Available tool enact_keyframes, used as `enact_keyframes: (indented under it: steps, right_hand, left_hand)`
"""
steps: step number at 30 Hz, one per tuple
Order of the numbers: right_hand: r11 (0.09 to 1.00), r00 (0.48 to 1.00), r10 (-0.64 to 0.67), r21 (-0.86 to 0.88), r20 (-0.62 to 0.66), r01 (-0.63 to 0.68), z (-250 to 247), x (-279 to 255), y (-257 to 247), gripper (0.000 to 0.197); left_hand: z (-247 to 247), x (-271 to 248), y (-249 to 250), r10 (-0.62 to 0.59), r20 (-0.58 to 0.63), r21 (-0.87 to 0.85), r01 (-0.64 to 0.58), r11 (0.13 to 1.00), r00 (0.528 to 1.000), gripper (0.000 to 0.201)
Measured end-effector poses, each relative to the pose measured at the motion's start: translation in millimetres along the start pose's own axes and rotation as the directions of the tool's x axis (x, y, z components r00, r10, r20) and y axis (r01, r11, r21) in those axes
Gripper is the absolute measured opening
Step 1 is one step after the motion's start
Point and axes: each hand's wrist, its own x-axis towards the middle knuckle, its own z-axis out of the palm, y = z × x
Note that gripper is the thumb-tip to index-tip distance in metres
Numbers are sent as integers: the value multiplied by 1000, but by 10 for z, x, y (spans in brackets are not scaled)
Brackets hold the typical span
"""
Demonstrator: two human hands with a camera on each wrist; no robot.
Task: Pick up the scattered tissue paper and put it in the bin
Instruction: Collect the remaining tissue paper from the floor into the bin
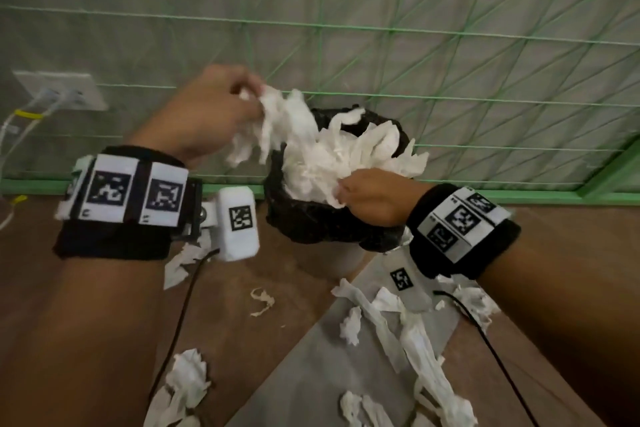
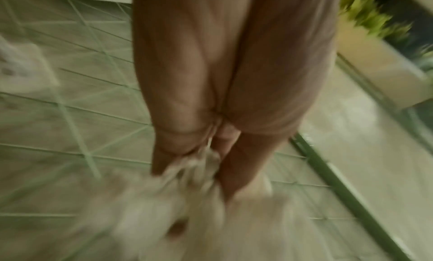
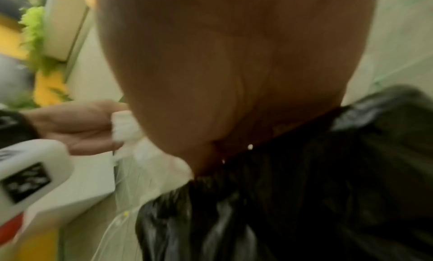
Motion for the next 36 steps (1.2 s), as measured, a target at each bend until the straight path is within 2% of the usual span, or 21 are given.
enact_keyframes:
  steps: [2,3,5,9,12,15,17,19,22,24,26,28,31,33,36]
  right_hand:
    - [997,999,-29,69,38,27,-89,-11,-41,20]
    - [996,998,-60,69,21,58,-168,-29,-39,21]
    - [986,998,-37,161,-45,44,-339,-127,-45,26]
    - [961,955,18,268,-296,65,-695,-356,43,26]
    - [874,888,90,464,-451,146,-891,-518,204,25]
    - [769,828,227,616,-513,171,-932,-606,447,28]
    - [709,817,332,696,-470,112,-803,-550,696,26]
    - [705,835,420,707,-355,-53,-551,-433,979,23]
    - [796,865,490,459,-108,-394,-38,-258,1353,19]
    - [832,853,518,198,57,-519,398,-182,1500,30]
    - [816,817,556,83,152,-572,859,-124,1650,49]
    - [789,800,574,143,175,-598,1231,-63,1802,71]
    - [753,806,577,296,134,-588,1552,62,1956,96]
    - [770,828,556,330,76,-547,1647,158,1983,97]
    - [832,860,508,233,42,-503,1728,301,1923,80]
  left_hand:
    - [93,-37,202,41,209,237,-92,967,977,16]
    - [191,-33,239,16,265,383,-120,916,964,16]
    - [449,-25,254,-23,344,515,-168,841,939,19]
    - [881,101,139,-72,345,601,-162,783,936,29]
    - [1089,195,1,-139,337,649,-123,751,931,28]
    - [1241,222,-170,-196,359,707,-128,695,912,23]
    - [1277,230,-229,-196,356,708,-127,695,914,12]
    - [1250,251,-231,-167,342,679,-120,724,925,10]
    - [1129,260,-170,-98,317,627,-131,768,943,25]
    - [1008,219,-125,-36,291,586,-149,796,956,30]
    - [865,99,-76,24,293,496,-173,851,956,34]
    - [754,-57,-57,76,337,400,-215,891,939,40]
    - [744,-247,-165,72,426,430,-272,861,902,51]
    - [809,-285,-298,104,412,463,-306,832,905,49]
    - [908,-253,-436,190,346,505,-353,787,919,46]
